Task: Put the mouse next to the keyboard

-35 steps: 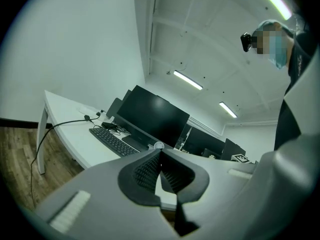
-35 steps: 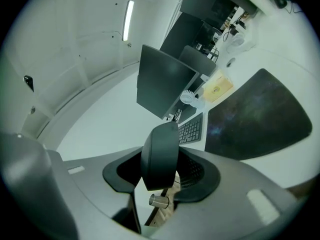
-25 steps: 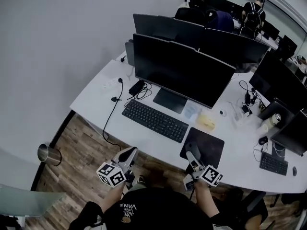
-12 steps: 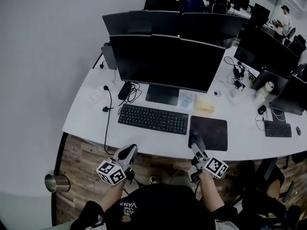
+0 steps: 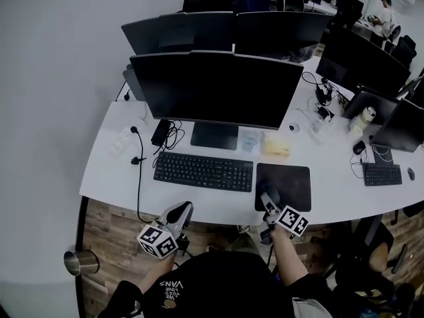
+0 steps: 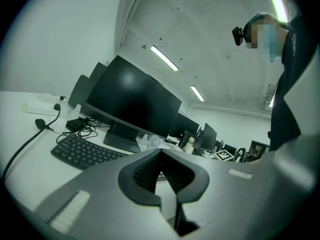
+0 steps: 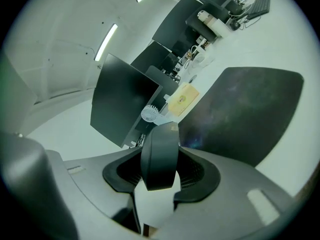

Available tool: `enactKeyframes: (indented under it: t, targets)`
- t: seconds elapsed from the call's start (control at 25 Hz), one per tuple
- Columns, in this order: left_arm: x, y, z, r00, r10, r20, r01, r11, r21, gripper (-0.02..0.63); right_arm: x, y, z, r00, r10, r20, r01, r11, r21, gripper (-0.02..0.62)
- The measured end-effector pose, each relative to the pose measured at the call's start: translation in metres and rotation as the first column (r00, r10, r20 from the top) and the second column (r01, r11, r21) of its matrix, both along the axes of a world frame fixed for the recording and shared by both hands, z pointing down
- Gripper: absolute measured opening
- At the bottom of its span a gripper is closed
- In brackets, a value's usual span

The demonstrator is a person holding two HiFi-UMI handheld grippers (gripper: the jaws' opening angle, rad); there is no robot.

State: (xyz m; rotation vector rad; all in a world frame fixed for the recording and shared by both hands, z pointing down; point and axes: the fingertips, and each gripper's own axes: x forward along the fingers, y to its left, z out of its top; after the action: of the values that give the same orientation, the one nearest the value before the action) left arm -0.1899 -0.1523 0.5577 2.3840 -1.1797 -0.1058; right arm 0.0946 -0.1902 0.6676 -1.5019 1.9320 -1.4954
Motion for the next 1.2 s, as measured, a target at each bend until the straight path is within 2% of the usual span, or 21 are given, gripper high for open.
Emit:
enactKeyframes:
  t: [0.4,0.76,0.92,1.2]
  targets:
    - [0.023,-0.043,0.018,0.999,-0.050,0.014,0.050,0.998,-0.044,0.002,0.010,-0.062,0.029,0.995,-0.076,-0.058,0.072,0.995,-0.075,0.184]
    - [0.037,-0.063,0.028,0.999,-0.049,0.019,0.051,0.996,-0.078,0.002,0.005,-0.090,0.044,0.984,-0.151,-0.091,0.137,0.980,-0.145,0.184]
    - [0.039,-0.069,0.030,0.999,-0.050,0.016,0.052,0.995,-0.086,0.002,0.006,-0.093,0.052,0.972,-0.187,-0.145,0.157,0.969,-0.193,0.186]
    - [0.043,-0.071,0.034,0.999,-0.045,0.007,0.045,0.994,-0.097,0.002,0.011,-0.094,0.051,0.959,-0.193,-0.206,0.150,0.967,-0.208,0.250]
